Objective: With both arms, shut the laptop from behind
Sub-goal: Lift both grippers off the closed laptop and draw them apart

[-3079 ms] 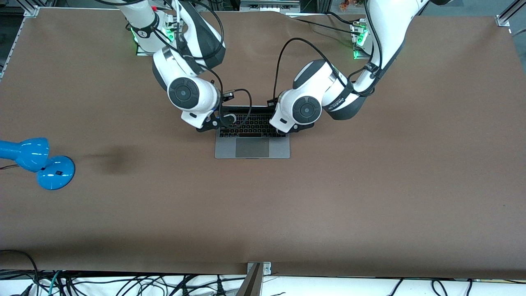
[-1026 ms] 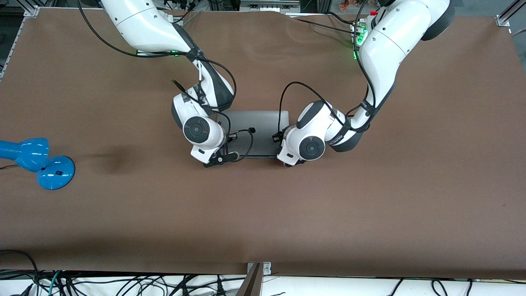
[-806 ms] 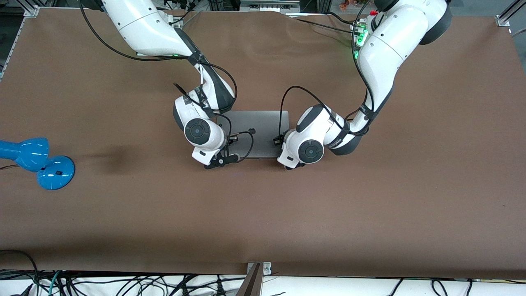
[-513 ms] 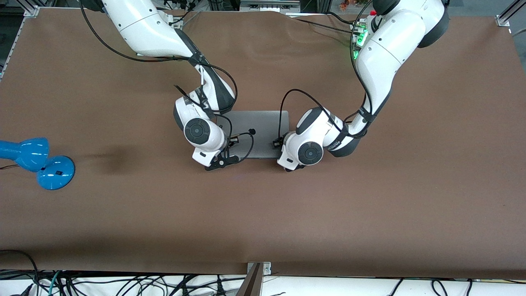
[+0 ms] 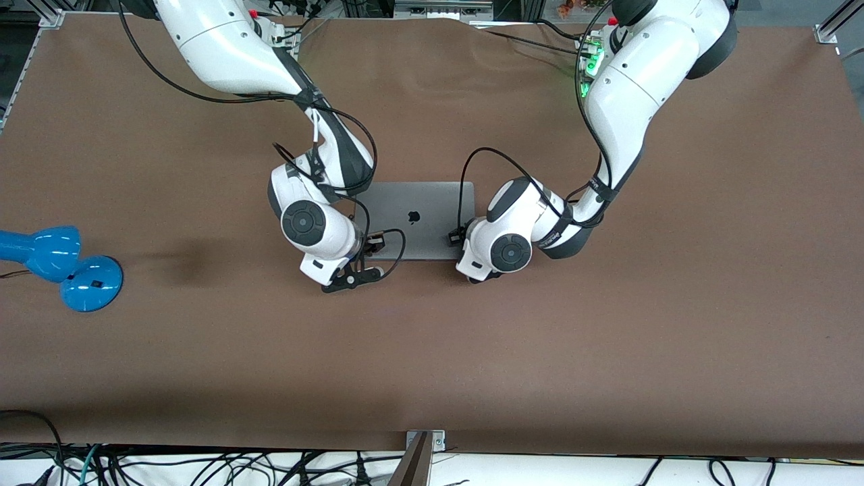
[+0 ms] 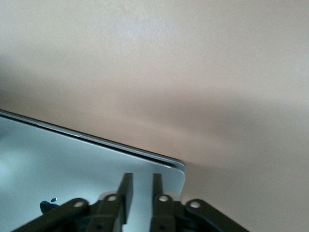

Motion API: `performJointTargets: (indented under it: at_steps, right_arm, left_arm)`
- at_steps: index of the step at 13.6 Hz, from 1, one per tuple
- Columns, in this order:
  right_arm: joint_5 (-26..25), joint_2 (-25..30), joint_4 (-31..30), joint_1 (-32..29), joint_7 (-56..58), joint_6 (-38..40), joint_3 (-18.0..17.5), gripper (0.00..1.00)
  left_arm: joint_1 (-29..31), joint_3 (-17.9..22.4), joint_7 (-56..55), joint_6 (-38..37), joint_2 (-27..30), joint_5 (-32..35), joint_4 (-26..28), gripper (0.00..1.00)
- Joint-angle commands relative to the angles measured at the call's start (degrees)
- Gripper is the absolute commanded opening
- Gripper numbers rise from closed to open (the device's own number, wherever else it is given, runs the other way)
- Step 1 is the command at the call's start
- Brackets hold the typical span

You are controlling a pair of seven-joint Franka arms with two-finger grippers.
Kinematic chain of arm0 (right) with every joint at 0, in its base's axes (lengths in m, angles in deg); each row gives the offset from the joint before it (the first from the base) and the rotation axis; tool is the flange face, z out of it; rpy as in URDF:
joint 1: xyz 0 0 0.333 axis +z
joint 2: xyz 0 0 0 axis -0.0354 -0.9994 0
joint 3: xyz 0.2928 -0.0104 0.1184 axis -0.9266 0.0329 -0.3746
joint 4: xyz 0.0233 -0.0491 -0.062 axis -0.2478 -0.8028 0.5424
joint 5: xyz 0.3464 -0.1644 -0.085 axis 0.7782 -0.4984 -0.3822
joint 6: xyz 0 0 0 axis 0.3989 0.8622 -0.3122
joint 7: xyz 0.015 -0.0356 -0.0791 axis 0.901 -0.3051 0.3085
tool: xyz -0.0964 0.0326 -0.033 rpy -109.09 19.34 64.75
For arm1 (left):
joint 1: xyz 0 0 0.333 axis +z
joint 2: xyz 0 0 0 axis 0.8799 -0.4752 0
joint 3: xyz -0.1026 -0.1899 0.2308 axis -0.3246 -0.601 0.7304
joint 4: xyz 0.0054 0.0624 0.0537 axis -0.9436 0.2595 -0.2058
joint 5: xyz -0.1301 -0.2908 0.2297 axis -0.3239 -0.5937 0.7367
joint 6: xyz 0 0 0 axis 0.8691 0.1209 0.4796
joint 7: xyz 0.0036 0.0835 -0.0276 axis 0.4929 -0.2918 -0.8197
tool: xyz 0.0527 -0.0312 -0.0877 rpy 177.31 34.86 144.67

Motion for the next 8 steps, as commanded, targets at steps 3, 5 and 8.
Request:
performJointTargets:
  at_steps: [3, 5, 8]
  right_arm:
    - [-0.02, 4.62, 0.25, -0.37, -0.69, 5.76, 0.94, 1.00]
    - [-0.02, 6.90, 0.25, -0.46, -0.25, 8.39, 3.66, 1.00]
    - [-0.10, 11.64, 0.33, -0.46, 0.28, 19.53, 9.98, 1.00]
  left_arm:
    - [1.93, 0.07, 0.36, -10.02, 7.45, 2.00, -0.57, 1.00]
    - [2.20, 0.34, 0.19, -12.68, 13.24, 1.92, 1.45, 1.00]
    - [2.20, 2.09, 0.97, -15.23, 23.96, 2.09, 6.98, 1.00]
